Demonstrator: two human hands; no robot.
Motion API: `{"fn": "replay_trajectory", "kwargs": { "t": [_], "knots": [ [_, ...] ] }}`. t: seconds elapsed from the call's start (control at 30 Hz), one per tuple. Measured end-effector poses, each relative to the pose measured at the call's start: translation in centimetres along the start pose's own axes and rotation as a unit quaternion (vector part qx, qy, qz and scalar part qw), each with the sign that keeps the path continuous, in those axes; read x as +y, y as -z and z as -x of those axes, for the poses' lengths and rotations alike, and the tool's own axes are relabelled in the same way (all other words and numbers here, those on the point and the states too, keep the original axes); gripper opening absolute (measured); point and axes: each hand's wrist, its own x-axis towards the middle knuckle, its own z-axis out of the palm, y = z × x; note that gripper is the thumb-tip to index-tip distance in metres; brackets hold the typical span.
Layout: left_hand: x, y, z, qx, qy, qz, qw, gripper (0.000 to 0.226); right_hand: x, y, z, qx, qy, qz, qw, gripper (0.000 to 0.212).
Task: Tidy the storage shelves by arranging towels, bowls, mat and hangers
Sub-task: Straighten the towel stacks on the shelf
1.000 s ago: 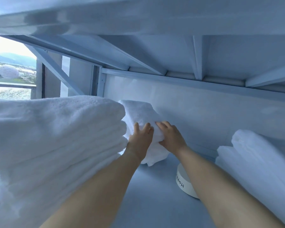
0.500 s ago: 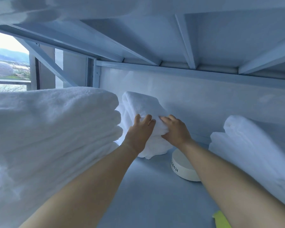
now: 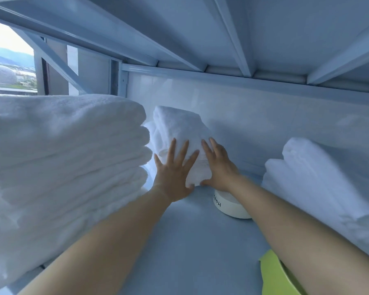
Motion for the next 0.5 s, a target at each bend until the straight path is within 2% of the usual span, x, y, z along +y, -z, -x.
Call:
{"fn": "replay_trajectory", "kwargs": {
  "t": [0.17, 0.4, 0.5],
  "knots": [
    [-0.1, -0.5, -0.1, -0.010, 0.023, -0.023, 0.999, 0.122, -0.3, -1.0, -1.1, 0.000, -0.004, 0.010, 1.000, 0.133],
    [0.2, -0.8, -1.1, 0.003, 0.062, -0.034, 0.997, 0.104, 0.4, -1.0, -2.8, 0.016, 0.031, 0.057, 0.998, 0.139],
    [0.4, -0.9, -1.7, -0.001, 0.064, -0.034, 0.997, 0.104, 1.0, -1.6, -3.3, 0.039, 0.049, 0.035, 0.997, 0.125]
  ]
}}
